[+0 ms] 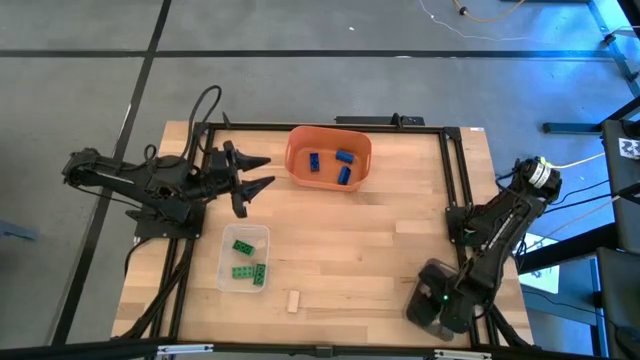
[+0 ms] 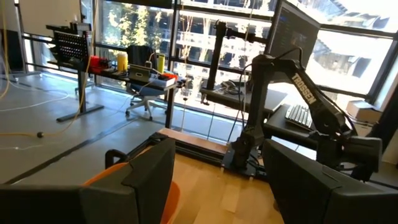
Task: Sort & place blocks by color
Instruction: Put the top brown block into the black bin
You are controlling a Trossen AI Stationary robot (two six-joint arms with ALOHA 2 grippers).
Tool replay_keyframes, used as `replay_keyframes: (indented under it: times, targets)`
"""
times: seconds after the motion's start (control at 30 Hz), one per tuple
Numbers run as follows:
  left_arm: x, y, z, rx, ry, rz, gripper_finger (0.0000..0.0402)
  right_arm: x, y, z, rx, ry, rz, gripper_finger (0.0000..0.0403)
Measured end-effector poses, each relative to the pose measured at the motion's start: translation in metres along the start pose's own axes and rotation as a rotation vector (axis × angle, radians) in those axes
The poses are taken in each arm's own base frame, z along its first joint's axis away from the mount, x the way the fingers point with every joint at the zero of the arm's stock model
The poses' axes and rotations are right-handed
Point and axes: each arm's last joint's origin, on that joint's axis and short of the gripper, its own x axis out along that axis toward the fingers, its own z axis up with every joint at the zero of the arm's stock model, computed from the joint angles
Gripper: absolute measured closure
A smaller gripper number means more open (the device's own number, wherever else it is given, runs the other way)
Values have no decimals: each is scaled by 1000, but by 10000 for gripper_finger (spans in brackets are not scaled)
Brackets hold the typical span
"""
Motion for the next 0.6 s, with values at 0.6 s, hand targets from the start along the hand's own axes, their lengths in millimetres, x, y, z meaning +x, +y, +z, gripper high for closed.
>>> replay_keyframes:
  times: [0.6]
  targets:
    - [0,1,0,-1,-4,19,166,-3,-2,2,-1,35,-43,232]
